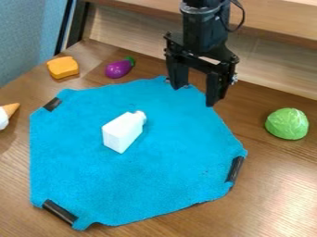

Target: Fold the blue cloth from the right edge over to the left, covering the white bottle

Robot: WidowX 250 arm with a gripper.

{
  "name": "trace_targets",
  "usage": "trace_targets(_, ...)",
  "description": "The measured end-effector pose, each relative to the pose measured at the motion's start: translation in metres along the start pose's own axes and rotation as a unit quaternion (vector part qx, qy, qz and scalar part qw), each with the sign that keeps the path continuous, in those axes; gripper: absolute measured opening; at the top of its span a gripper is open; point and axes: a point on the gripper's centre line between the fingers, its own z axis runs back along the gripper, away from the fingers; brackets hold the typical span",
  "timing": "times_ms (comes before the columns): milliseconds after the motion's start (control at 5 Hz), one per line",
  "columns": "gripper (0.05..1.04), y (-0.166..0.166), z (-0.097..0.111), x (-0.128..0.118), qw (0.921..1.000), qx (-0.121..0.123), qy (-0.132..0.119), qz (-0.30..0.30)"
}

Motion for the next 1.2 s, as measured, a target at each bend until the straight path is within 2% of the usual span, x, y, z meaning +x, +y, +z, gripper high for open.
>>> trace_targets(200,1.000,0.000,-0.011,-0.002,0.9999,-0.001,0.016,0.003)
trace_targets(600,1.000,-0.060,-0.041,0.007,0.9992,-0.029,0.003,-0.027)
trace_targets(800,1.000,-0.068,-0.056,0.006,0.9993,-0.029,0.008,-0.023)
trace_targets(1000,1.000,-0.079,-0.073,0.000,0.9993,-0.015,0.024,-0.025)
trace_targets(1200,1.000,-0.073,-0.084,-0.004,0.9996,0.003,0.026,-0.010)
